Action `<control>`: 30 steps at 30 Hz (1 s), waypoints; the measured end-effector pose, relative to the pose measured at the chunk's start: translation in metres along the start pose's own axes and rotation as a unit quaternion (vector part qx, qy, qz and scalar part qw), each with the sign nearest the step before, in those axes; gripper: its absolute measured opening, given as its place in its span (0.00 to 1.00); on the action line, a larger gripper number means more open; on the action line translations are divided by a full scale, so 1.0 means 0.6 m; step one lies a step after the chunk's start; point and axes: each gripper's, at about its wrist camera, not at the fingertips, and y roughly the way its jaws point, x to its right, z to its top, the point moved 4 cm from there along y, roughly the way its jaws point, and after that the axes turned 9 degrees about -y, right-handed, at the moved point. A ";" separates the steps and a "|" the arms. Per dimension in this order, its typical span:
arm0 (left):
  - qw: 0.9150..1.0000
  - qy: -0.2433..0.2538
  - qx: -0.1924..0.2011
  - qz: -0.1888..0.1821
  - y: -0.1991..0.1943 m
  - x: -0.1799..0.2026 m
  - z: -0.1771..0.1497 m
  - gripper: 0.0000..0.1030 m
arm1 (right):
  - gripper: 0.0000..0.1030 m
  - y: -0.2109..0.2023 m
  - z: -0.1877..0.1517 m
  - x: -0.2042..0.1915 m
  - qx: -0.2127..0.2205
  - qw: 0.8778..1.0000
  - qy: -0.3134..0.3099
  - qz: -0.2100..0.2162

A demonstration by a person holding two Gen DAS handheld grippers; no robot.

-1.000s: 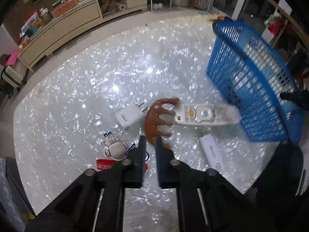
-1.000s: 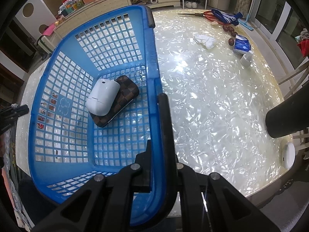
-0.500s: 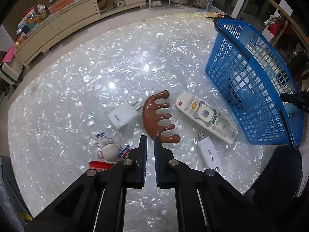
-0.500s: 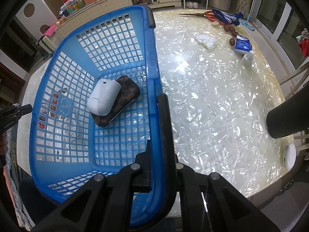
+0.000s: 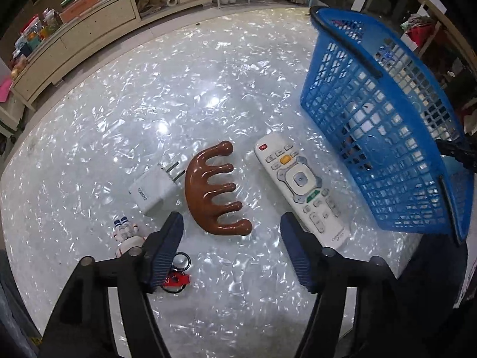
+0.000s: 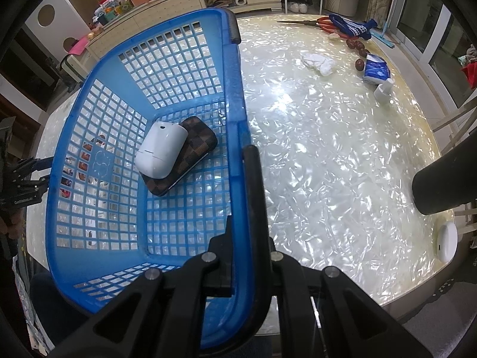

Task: Organize rigid objects
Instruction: 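Position the left tool fingers around the brown wooden massager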

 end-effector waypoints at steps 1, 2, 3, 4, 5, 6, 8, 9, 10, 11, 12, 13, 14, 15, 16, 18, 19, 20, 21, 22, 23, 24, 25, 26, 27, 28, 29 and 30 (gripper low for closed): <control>1.000 -0.002 -0.004 0.001 0.005 -0.001 0.001 0.70 | 0.05 0.000 0.000 0.000 0.000 1.000 0.000 0.001; 1.000 -0.008 -0.011 0.003 0.015 -0.002 0.002 0.70 | 0.05 0.000 0.000 0.000 0.000 1.000 0.001 0.002; 1.000 -0.012 -0.016 0.003 0.022 -0.004 0.003 0.71 | 0.05 0.000 0.000 0.000 0.001 1.000 0.001 0.003; 0.999 -0.020 -0.025 0.003 0.033 -0.006 0.004 0.71 | 0.05 0.000 0.000 0.000 0.001 1.000 0.001 0.003; 0.999 -0.026 -0.034 0.005 0.041 -0.008 0.004 0.71 | 0.05 0.000 0.000 0.000 0.001 1.000 0.001 0.004; 0.999 -0.029 -0.036 0.006 0.048 -0.010 0.005 0.71 | 0.05 0.000 0.001 -0.001 0.001 1.000 0.001 0.004; 0.999 -0.031 -0.035 0.012 0.058 -0.012 0.006 0.71 | 0.05 0.000 0.001 -0.002 0.000 1.000 -0.001 0.004; 0.999 -0.031 -0.037 0.012 0.065 -0.011 0.007 0.71 | 0.06 -0.001 0.001 -0.002 0.001 1.000 -0.001 0.005; 0.999 -0.031 -0.039 0.010 0.069 -0.009 0.008 0.71 | 0.06 -0.001 0.000 -0.002 0.002 1.000 0.000 0.005; 0.999 -0.029 -0.041 0.011 0.074 -0.007 0.009 0.71 | 0.06 -0.001 0.000 -0.002 0.003 1.000 0.000 0.006; 0.999 -0.025 -0.043 0.015 0.080 -0.004 0.010 0.71 | 0.06 -0.001 0.000 -0.003 0.003 1.000 0.000 0.007; 0.999 -0.022 -0.044 0.018 0.084 -0.003 0.011 0.71 | 0.06 -0.001 0.000 -0.002 0.003 1.000 -0.001 0.006; 0.999 -0.019 -0.044 0.025 0.087 -0.001 0.014 0.71 | 0.06 -0.001 0.000 -0.003 0.003 1.000 0.000 0.006; 0.998 -0.017 -0.042 0.033 0.092 0.001 0.017 0.71 | 0.06 -0.001 0.000 -0.004 0.003 1.000 -0.001 0.006; 0.998 -0.016 -0.040 0.038 0.096 0.002 0.020 0.71 | 0.06 -0.001 0.000 -0.003 0.003 1.000 -0.001 0.006; 0.998 -0.019 -0.038 0.043 0.102 0.002 0.025 0.71 | 0.06 -0.001 -0.001 -0.003 0.003 1.000 -0.001 0.006; 0.998 -0.019 -0.038 0.044 0.105 0.003 0.027 0.72 | 0.06 -0.001 -0.001 -0.002 0.003 1.000 -0.001 0.007; 0.998 -0.021 -0.040 0.047 0.109 0.002 0.030 0.72 | 0.06 -0.001 0.000 -0.003 0.003 1.000 -0.002 0.006; 0.998 -0.022 -0.043 0.049 0.113 0.002 0.033 0.72 | 0.06 -0.001 0.000 -0.002 0.002 1.000 -0.002 0.006; 0.997 -0.023 -0.046 0.049 0.120 0.000 0.038 0.73 | 0.06 -0.001 0.000 -0.002 0.002 1.000 -0.002 0.007; 0.998 -0.028 -0.046 0.043 0.126 0.001 0.043 0.73 | 0.06 -0.001 0.000 -0.002 0.003 1.000 -0.002 0.007; 0.998 -0.033 -0.045 0.038 0.129 0.001 0.048 0.73 | 0.06 -0.001 0.000 -0.002 0.003 1.000 -0.001 0.007; 0.998 -0.036 -0.045 0.035 0.132 -0.002 0.051 0.73 | 0.06 -0.001 0.000 -0.001 0.003 1.000 -0.001 0.007; 0.998 -0.040 -0.046 0.031 0.136 -0.002 0.056 0.73 | 0.06 -0.001 0.000 0.000 0.004 1.000 0.000 0.007; 0.997 -0.047 -0.046 0.026 0.139 -0.003 0.060 0.73 | 0.06 -0.001 0.000 -0.001 0.004 1.000 0.000 0.007; 0.997 -0.049 -0.045 0.026 0.143 -0.006 0.061 0.73 | 0.06 -0.001 0.000 0.000 0.004 1.000 0.000 0.007; 0.998 -0.047 -0.042 0.025 0.144 -0.008 0.064 0.73 | 0.06 -0.001 0.000 0.000 0.004 1.000 0.000 0.007; 0.998 -0.045 -0.037 0.023 0.144 -0.009 0.066 0.69 | 0.06 -0.001 0.000 0.000 0.004 1.000 0.001 0.008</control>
